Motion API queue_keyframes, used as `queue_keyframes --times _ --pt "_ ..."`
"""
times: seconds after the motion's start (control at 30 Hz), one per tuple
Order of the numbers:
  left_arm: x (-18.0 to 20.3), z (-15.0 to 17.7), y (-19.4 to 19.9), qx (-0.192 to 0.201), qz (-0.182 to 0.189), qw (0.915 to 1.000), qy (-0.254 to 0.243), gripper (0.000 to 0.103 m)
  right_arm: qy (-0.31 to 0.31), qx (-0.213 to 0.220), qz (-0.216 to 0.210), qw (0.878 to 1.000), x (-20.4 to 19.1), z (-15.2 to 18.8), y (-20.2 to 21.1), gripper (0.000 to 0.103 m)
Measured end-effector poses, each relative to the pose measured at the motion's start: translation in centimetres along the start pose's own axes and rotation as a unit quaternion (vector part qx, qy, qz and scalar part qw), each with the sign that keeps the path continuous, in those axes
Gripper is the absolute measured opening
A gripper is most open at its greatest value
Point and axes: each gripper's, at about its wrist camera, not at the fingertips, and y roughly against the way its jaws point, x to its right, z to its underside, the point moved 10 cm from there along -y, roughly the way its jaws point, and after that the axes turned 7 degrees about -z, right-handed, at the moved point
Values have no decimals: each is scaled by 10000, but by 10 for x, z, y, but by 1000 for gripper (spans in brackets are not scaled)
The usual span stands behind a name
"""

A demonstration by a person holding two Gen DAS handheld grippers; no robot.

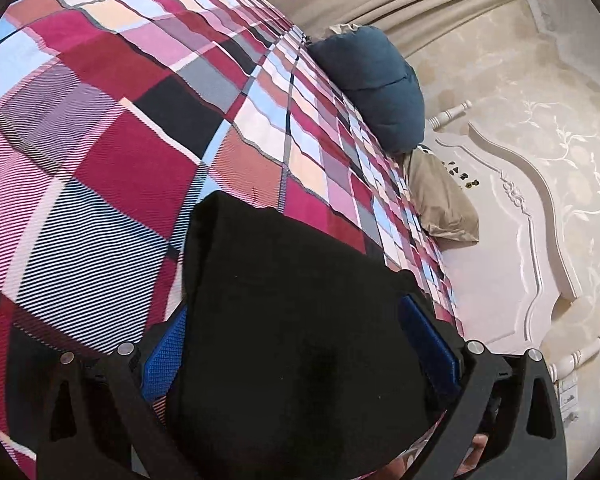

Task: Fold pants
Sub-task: 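Grasp the black pants leg end with the left gripper and lift it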

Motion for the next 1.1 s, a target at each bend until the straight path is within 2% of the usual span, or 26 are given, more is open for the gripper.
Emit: queue_keyframes --times 0.03,0.1,0.13,0.23,0.33,0.5,0.77,0.97,1.1 --pt "0 1 -1 -25 -41 10000 -2 66 -2 -4 -3 10000 0 0 1 101" --pt "-7 5 -8 -224 -238 9994 82 39 44 1 37 10000 -1 1 1 101" --pt "-12 6 -9 -260 -290 9991 157 30 74 1 57 10000 -2 2 0 101" --pt "-19 7 -8 -339 -241 9983 407 24 155 24 112 9998 -3 2 0 101" --pt "-15 7 -4 -324 -311 9983 363 17 209 50 137 9997 -3 3 0 101" --pt "23 -3 16 0 -531 9982 -274 15 336 119 198 9992 -3 4 0 101" --pt "108 -13 32 297 -420 9942 -946 11 460 183 266 9984 -4 6 0 101" --pt "155 -8 18 213 -348 9895 -1386 11 381 226 206 9988 -4 6 4 101" --pt "172 6 -5 74 -534 9840 -1695 11 326 256 170 9990 -4 6 6 101"
